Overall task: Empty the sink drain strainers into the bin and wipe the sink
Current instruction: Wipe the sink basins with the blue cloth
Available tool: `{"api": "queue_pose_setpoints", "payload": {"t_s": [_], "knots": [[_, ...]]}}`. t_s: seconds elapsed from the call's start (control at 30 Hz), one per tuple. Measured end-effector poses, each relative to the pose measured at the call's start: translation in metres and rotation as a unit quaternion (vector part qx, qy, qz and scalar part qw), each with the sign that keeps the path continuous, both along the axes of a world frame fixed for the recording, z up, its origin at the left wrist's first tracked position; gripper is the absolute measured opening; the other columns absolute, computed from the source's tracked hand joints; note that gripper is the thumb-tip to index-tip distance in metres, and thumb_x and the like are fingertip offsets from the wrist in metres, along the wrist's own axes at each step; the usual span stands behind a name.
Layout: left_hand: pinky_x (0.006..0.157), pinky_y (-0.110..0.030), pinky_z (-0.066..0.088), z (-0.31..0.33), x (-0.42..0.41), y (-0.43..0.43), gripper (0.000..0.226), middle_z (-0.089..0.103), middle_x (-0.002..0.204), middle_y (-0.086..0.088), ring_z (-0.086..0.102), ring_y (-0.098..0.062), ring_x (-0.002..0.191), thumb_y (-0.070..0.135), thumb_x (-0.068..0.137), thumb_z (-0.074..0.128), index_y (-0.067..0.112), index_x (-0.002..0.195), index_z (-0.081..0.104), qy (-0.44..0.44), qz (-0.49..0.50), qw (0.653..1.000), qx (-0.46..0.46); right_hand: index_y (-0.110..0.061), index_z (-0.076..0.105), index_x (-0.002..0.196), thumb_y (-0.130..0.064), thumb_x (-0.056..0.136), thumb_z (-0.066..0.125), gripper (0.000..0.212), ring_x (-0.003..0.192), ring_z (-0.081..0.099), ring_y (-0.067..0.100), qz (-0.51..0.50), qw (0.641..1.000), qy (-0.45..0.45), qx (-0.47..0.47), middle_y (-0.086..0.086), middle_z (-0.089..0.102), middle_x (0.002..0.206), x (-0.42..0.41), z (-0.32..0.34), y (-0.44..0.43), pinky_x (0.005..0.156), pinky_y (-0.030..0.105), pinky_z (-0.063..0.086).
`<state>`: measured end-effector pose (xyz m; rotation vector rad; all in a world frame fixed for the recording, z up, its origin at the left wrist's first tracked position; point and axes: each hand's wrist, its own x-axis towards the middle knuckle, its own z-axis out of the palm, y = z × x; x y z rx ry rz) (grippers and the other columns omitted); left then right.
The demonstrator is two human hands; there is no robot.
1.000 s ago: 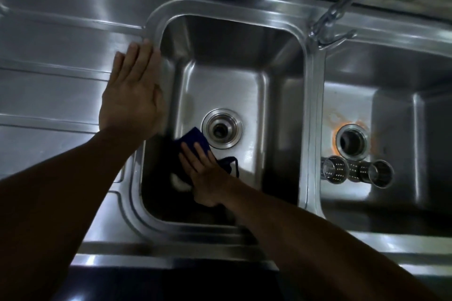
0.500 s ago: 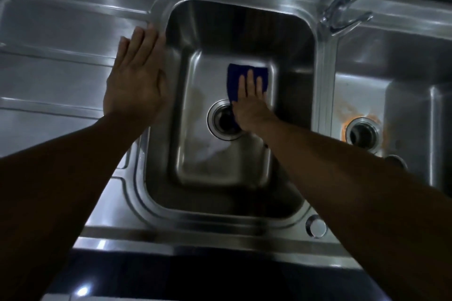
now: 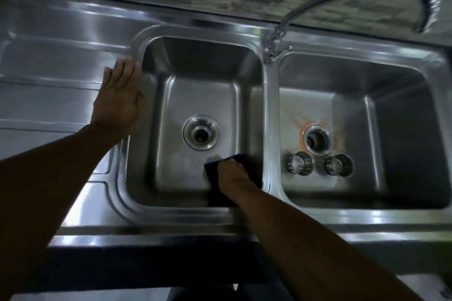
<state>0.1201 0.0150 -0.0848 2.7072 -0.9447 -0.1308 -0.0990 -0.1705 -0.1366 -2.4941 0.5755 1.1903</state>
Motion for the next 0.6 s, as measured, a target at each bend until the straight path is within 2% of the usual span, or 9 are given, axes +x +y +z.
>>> {"api": "queue_pose_setpoints", "payload": {"t_s": [0.07,0.13,0.23,0.33,0.43,0.47,0.53,0.6], "knots": [[0.125,-0.057,0.01,0.005,-0.001,0.003,0.06,0.015,0.166,-0.021,0.012,-0.038,0.154,0.035,0.106,0.02,0.005,0.158,0.018,0.055,-0.005,0.998,-0.006,0.0,0.052,0.136,-0.01,0.096,0.056,0.041,0.13,0.052,0.036,-0.03,0.999,-0.01,0.017,0.021,0.051,0.141,-0.002,0.024,0.001,0.105,0.043,0.047],[0.126,-0.055,0.01,0.01,-0.019,0.005,0.059,0.013,0.167,-0.019,0.012,-0.036,0.155,0.04,0.107,0.019,0.009,0.158,0.016,0.072,-0.01,0.997,-0.013,-0.001,0.054,0.134,-0.009,0.095,0.057,0.04,0.128,0.054,0.036,-0.037,0.998,-0.042,0.025,0.019,0.052,0.139,-0.007,0.054,0.0,0.105,0.043,0.048],[0.127,-0.047,0.007,0.014,-0.071,0.004,0.066,0.018,0.166,-0.014,0.012,-0.029,0.156,0.048,0.104,0.017,0.008,0.157,0.022,0.091,0.012,0.995,-0.034,-0.005,0.067,0.121,-0.004,0.09,0.058,0.032,0.12,0.058,0.032,-0.034,0.985,-0.165,0.023,0.015,0.064,0.125,-0.025,0.104,-0.004,0.103,0.038,0.047],[0.127,-0.046,0.006,0.016,-0.125,-0.009,0.073,0.018,0.166,-0.01,0.006,-0.023,0.155,0.053,0.1,0.008,0.009,0.157,0.025,0.153,0.044,0.987,-0.019,-0.008,0.072,0.122,0.002,0.081,0.065,0.042,0.125,0.051,0.036,-0.102,0.933,-0.342,0.056,0.019,0.059,0.136,-0.053,0.147,-0.018,0.111,0.031,0.036],[0.128,-0.045,0.008,0.022,-0.178,-0.029,0.088,0.027,0.163,-0.015,0.018,-0.028,0.155,0.058,0.096,-0.006,0.006,0.154,0.033,0.212,0.013,0.977,0.01,-0.012,0.073,0.121,0.001,0.071,0.075,0.052,0.12,0.053,0.036,-0.116,0.863,-0.491,-0.016,0.018,0.055,0.143,-0.083,0.16,-0.037,0.106,0.041,0.044],[0.128,-0.046,0.01,0.025,-0.195,-0.036,0.091,0.03,0.162,-0.015,0.023,-0.029,0.154,0.057,0.095,-0.012,0.006,0.153,0.035,0.221,-0.005,0.975,0.016,-0.013,0.072,0.123,-0.002,0.071,0.076,0.053,0.121,0.052,0.034,-0.121,0.858,-0.498,-0.027,0.015,0.054,0.146,-0.093,0.155,-0.043,0.106,0.041,0.044],[0.128,-0.041,0.01,0.024,-0.223,-0.043,0.093,0.036,0.16,-0.01,0.028,-0.025,0.152,0.056,0.094,-0.017,0.009,0.152,0.038,0.205,-0.045,0.977,0.035,-0.019,0.062,0.137,-0.016,0.079,0.073,0.059,0.133,0.042,0.033,-0.118,0.893,-0.432,-0.031,0.011,0.04,0.157,-0.109,0.138,-0.051,0.112,0.046,0.038],[0.127,-0.032,0.006,0.02,-0.234,-0.046,0.067,0.035,0.161,0.0,0.025,-0.014,0.153,0.048,0.104,0.005,0.018,0.153,0.039,0.195,-0.057,0.978,0.055,-0.027,0.035,0.155,-0.034,0.091,0.058,0.068,0.15,0.02,0.032,-0.09,0.934,-0.345,-0.033,0.005,0.011,0.168,-0.118,0.115,-0.05,0.122,0.049,0.024]]}}
